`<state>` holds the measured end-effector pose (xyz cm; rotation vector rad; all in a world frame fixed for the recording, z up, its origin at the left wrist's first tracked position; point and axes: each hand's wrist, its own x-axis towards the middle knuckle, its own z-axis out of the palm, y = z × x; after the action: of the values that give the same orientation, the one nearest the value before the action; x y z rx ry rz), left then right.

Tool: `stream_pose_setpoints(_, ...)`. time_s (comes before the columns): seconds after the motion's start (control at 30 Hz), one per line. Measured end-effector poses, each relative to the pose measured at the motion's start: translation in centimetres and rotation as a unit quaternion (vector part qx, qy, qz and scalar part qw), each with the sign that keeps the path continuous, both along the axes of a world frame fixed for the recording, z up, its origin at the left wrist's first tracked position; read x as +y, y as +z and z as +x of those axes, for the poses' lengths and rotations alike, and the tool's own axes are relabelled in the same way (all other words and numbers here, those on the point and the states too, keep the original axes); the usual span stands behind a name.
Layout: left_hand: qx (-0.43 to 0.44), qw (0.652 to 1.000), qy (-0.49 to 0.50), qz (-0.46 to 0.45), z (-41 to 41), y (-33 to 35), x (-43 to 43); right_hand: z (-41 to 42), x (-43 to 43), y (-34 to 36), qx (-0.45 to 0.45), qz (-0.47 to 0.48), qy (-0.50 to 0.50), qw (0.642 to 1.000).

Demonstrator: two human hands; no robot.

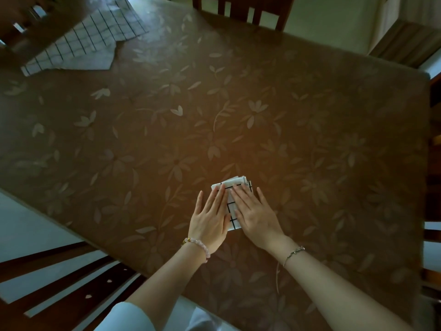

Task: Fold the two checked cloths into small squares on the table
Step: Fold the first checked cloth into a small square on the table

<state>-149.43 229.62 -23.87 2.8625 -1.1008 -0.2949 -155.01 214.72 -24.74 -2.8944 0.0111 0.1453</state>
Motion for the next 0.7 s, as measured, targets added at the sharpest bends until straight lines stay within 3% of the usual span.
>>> stream_pose_setpoints(0.3, 0.025, 1.000, -0.016, 0.002, 0.3, -0.2, 0.1, 0.0, 0.0, -0.1, 0.020, 0.008, -0.005, 1.000)
stream_pose_setpoints(0.4, 0.107, 0.982, 0.044, -0.147, 0.8, 1.2, 0.0, 0.0, 0.0, 1.8, 0.001, 0.190, -0.068, 0.979)
stream_pose_setpoints(0.43, 0.126, 0.959, 0.114, -0.226, 0.6, 1.9, -0.1, -0.3, 0.0, 2.6, -0.025, 0.256, -0.130, 0.957)
stream_pose_setpoints(0.5, 0.202, 0.866, 0.285, -0.357, 0.1, 3.2, -0.4, -1.0, -0.2, 3.9, -0.070, 0.349, -0.276, 0.893)
stream_pose_setpoints(0.57, 0.324, 0.755, 0.384, -0.421, -0.7, 3.6, -0.6, -1.6, -0.3, 4.5, -0.041, 0.433, -0.374, 0.819)
stream_pose_setpoints(0.6, 0.359, 0.721, 0.404, -0.434, -1.0, 3.6, -0.7, -1.8, -0.3, 4.6, -0.019, 0.457, -0.397, 0.796)
stream_pose_setpoints(0.7, 0.400, 0.685, 0.413, -0.448, -1.4, 3.7, -1.1, -2.2, 0.1, 4.9, 0.011, 0.457, -0.403, 0.793)
